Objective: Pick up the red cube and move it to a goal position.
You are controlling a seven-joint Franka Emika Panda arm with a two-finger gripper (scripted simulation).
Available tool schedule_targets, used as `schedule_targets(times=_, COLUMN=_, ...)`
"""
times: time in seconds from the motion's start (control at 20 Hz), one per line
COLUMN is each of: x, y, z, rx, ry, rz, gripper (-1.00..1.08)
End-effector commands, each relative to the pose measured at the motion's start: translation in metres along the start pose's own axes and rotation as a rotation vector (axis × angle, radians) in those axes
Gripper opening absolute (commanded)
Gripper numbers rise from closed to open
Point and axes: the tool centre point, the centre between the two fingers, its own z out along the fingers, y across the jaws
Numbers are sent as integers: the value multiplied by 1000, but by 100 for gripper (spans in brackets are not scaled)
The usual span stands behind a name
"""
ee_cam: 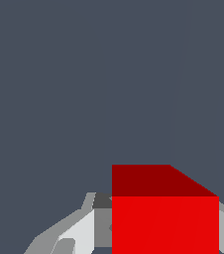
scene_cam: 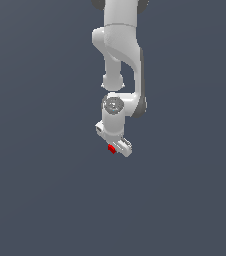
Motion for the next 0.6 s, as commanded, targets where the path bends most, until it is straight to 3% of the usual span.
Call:
schedule_targets(times=0.0, x=-2, y=-1, z=-7, rx=1, ry=1, rz=0, gripper=-100)
schedule_targets(times=0.55, x=-29, y=-8, z=-75, rx=2, ry=0, rz=1, gripper=-100)
